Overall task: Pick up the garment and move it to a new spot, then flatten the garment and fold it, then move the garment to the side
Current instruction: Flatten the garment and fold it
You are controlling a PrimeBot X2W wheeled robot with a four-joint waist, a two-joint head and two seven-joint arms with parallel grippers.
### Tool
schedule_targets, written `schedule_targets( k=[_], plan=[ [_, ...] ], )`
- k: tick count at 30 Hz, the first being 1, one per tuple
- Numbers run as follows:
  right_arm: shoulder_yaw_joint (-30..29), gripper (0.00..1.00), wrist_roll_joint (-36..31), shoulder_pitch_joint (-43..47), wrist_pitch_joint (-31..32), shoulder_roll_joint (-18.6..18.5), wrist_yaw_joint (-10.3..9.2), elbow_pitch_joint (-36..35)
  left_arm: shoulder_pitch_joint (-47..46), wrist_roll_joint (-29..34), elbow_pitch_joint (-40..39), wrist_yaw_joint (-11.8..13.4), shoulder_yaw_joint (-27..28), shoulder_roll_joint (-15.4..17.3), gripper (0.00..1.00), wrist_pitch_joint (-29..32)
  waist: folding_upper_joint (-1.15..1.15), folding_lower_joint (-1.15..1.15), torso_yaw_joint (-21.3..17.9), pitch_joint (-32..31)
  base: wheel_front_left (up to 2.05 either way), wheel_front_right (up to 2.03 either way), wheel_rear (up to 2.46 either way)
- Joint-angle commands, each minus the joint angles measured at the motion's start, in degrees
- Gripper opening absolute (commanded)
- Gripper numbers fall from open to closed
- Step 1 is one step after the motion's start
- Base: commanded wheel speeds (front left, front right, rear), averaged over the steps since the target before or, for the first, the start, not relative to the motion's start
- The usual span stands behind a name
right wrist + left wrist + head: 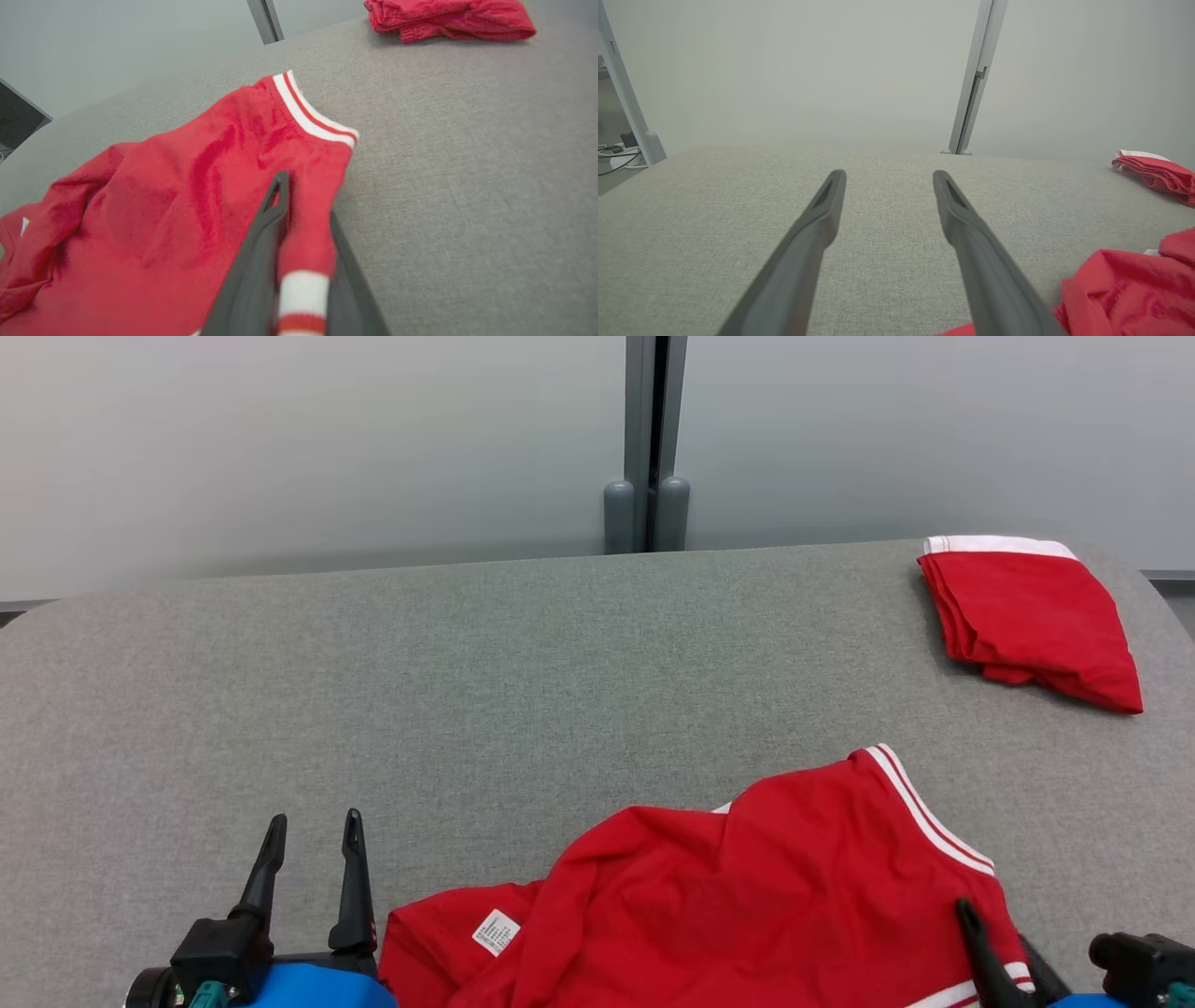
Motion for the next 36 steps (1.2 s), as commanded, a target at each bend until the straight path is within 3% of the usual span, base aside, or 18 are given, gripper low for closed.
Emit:
schedule_targets(
  k=[1, 8, 17, 30, 36],
  plan=[
    [-1.27, 1.00, -1.09, -0.36, -1.27, 0.65, 0.01, -0.88, -0.75, 0.40, 0.05, -0.18, 0.08, -0.05, 1.00, -0.14, 0.01, 0.00, 0.15, -0.09, 0.00, 0.00, 0.00],
    [-4.79, 1.00, -6.69, -4.32, -8.10, 1.60, 0.01, -4.19, -0.85, 1.38, 0.08, -0.59, 1.08, -0.06, 1.00, -0.14, 0.01, 0.00, 0.58, -0.04, 0.00, 0.00, 0.00],
    [-0.78, 1.00, -10.93, -8.61, -17.34, 2.72, 0.01, -4.29, -1.36, 1.93, 0.29, -1.16, 1.47, -0.05, 1.00, -0.14, 0.01, 0.00, 1.19, -0.07, 0.00, 0.00, 0.00],
    [2.90, 1.00, -14.25, -10.60, -19.03, 4.35, 0.01, 3.60, -1.56, 3.78, 0.80, -1.71, 0.45, -0.07, 1.00, -0.14, 0.01, 0.00, 2.06, 0.38, 0.00, 0.00, 0.00],
    [2.91, 1.00, -14.93, -11.36, -19.04, 4.44, 0.01, 4.85, -2.21, 6.25, 2.27, -2.11, -4.64, 1.54, 1.00, -0.14, 0.01, 0.00, 2.06, 0.03, 0.00, 0.00, 0.00]
  ],
)
